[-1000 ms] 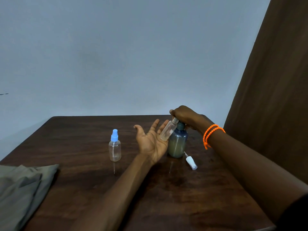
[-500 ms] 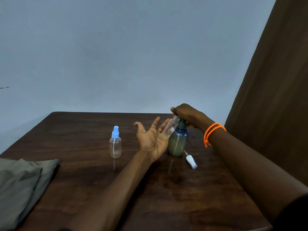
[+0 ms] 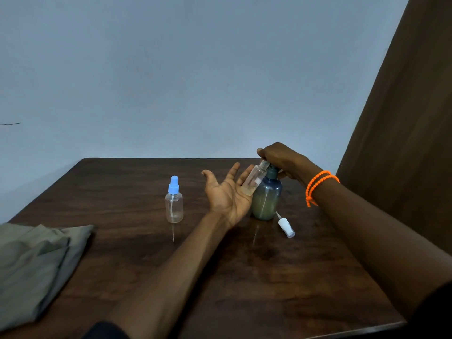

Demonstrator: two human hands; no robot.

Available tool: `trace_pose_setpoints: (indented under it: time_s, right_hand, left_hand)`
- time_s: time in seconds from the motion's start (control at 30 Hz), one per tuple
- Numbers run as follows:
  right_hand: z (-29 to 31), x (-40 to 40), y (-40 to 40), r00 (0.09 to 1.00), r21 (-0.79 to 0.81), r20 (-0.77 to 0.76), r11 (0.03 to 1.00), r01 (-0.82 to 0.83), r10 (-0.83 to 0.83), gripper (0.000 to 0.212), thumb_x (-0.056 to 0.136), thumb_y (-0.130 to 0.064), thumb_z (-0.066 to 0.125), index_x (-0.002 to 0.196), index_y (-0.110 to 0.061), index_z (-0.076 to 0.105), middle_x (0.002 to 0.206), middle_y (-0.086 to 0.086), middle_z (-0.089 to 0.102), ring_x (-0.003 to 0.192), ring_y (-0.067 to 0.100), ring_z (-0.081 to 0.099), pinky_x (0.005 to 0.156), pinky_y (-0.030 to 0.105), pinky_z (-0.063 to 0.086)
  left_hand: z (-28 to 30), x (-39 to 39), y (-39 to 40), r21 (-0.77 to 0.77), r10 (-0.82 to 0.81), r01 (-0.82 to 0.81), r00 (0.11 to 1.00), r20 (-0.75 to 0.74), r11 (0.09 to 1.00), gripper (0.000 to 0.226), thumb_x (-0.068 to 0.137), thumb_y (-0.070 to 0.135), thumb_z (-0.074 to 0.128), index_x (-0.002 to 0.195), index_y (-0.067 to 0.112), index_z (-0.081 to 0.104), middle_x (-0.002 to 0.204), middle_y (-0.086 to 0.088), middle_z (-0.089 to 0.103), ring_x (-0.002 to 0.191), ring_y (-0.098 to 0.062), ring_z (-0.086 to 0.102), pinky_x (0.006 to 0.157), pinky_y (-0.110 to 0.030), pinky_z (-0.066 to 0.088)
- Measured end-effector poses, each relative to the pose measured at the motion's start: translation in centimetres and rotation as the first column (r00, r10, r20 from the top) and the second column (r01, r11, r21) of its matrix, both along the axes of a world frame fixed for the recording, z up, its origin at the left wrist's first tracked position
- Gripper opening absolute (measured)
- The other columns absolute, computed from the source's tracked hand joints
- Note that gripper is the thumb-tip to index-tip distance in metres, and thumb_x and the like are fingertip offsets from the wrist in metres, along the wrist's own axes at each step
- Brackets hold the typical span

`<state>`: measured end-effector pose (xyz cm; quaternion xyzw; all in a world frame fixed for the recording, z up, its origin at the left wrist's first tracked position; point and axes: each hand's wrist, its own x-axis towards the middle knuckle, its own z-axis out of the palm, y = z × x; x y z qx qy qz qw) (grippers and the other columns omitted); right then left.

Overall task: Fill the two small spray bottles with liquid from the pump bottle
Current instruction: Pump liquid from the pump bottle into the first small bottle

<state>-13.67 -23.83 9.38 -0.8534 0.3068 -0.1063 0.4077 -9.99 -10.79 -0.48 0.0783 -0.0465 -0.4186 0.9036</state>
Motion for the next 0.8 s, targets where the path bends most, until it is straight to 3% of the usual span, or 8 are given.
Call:
trace_pose_setpoints:
  time_s: [0.07,0.2,0.4,0.57,0.7,0.8]
  right_hand:
    - [0.57,0.09,0.05,1.000,-0.006,-0.007,1.000,-0.003,0.003,0.026,0.096,-0.032,0.049,0.084,-0.010,0.056,0.083,0.009,0.062,0.077,0.028,0.058,0.076,0.040,0.054]
    - [-0.13,0.27,0.06,1.000,0.016,0.016,1.000,0.015,-0.015,0.025,0.098,-0.030,0.049,0.083,-0.010,0.054,0.082,0.009,0.059,0.075,0.025,0.056,0.067,0.034,0.048]
    - [0.35,0.14,0.33,1.000,-0.011,-0.020,1.000,0.017,-0.017,0.023,0.095,-0.031,0.049,0.086,-0.011,0.055,0.092,0.014,0.062,0.085,0.032,0.060,0.087,0.047,0.054]
    - [0.03,-0.20,0.58,1.000,0.028,0.014,0.999,0.025,-0.026,0.022,0.096,-0.024,0.049,0.079,-0.011,0.051,0.081,0.010,0.056,0.073,0.025,0.053,0.069,0.035,0.047]
    - [0.59,-0.37,0.51,1.000,0.012,-0.021,1.000,0.002,-0.002,0.022,0.096,-0.029,0.050,0.084,-0.010,0.054,0.086,0.012,0.061,0.079,0.028,0.059,0.079,0.042,0.055]
    - [0.44,-0.26,0.39,1.000,0.037,0.003,0.999,0.004,-0.004,0.021,0.097,-0.028,0.051,0.085,-0.011,0.053,0.081,0.009,0.057,0.071,0.023,0.054,0.065,0.033,0.048]
  left_hand:
    - [-0.13,0.11,-0.09,0.008,0.003,-0.003,1.000,0.005,1.000,0.101,0.086,0.086,0.032,0.149,0.007,0.042,0.141,-0.031,0.053,0.127,-0.045,0.058,0.082,-0.053,0.062]
    - [-0.18,0.38,-0.10,0.013,-0.005,0.005,1.000,0.011,1.000,0.101,0.086,0.086,0.032,0.149,0.007,0.042,0.137,-0.032,0.055,0.129,-0.046,0.058,0.085,-0.053,0.062]
    - [-0.13,0.27,-0.19,0.004,0.004,-0.004,1.000,0.008,1.000,0.102,0.087,0.086,0.031,0.149,0.007,0.042,0.137,-0.033,0.055,0.127,-0.045,0.059,0.080,-0.053,0.062]
    - [-0.05,0.32,-0.23,-0.001,-0.002,0.002,1.000,0.000,1.000,0.101,0.087,0.086,0.030,0.148,0.007,0.043,0.136,-0.033,0.054,0.125,-0.046,0.060,0.082,-0.054,0.062]
    - [0.19,0.36,-0.24,-0.012,-0.008,0.008,1.000,0.005,1.000,0.101,0.087,0.086,0.032,0.148,0.006,0.042,0.141,-0.034,0.051,0.130,-0.049,0.055,0.085,-0.058,0.060]
    - [0.39,0.53,-0.22,-0.014,-0.009,0.009,1.000,0.014,1.000,0.100,0.087,0.086,0.031,0.148,0.007,0.043,0.143,-0.034,0.050,0.129,-0.050,0.055,0.082,-0.059,0.061]
